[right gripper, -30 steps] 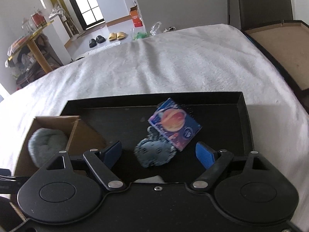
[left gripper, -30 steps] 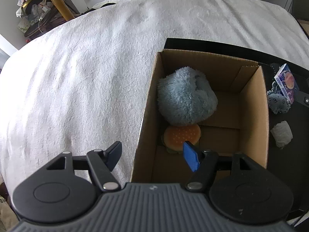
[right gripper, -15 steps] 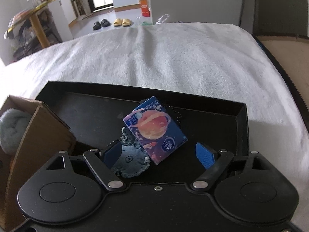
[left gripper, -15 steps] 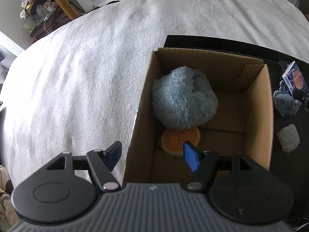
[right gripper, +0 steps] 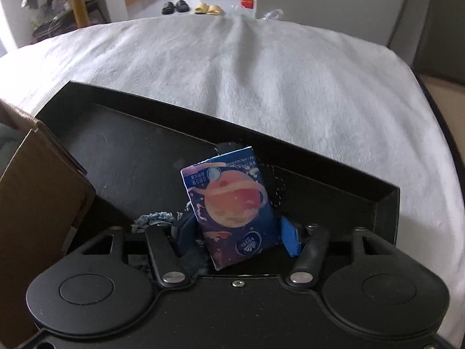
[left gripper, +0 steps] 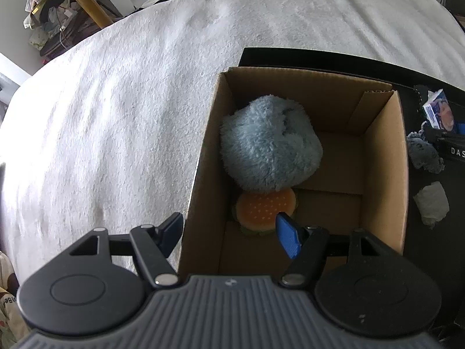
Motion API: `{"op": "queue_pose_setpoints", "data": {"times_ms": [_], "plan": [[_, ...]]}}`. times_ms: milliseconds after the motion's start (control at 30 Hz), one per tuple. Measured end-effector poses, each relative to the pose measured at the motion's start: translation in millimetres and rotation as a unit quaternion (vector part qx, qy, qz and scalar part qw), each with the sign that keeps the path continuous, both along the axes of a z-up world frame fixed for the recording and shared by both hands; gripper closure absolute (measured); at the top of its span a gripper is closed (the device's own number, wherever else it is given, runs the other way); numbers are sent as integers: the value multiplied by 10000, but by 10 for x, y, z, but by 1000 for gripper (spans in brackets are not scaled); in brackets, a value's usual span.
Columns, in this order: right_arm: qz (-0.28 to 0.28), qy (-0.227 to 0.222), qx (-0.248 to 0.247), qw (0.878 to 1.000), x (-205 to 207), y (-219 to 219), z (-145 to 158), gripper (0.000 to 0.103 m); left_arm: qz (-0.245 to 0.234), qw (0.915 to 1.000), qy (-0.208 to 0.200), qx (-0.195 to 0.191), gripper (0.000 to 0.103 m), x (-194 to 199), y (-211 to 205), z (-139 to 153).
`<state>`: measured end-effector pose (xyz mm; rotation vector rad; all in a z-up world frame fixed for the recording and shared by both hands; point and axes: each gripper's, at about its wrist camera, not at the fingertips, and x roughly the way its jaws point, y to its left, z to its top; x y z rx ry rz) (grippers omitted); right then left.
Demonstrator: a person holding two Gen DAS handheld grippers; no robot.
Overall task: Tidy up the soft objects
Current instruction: 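Move the right gripper to the blue tissue pack and grasp it, then carry the tissue pack with the right gripper into the box and release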
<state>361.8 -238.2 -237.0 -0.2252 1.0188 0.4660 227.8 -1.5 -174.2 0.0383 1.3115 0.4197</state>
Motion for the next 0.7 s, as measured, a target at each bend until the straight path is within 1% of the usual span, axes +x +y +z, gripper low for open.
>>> {"op": "queue_pose_setpoints", "data": {"times_ms": [100, 300, 533, 700], "plan": [[-72, 112, 59, 9999, -37, -23, 33, 47, 14, 10000, -24, -33, 34, -5, 23, 13], [-192, 139, 90, 9997, -163, -67, 193, 49, 65, 9998, -111, -118, 34, -60, 109, 57], [-273, 66, 224, 9994, -365, -11, 510, 49, 54, 9992, -280, -279, 34, -155, 195, 136], [-320, 101, 409, 9986, -517, 77, 755, 49, 1, 9982, -462, -389, 34, -204, 210, 223]]}}
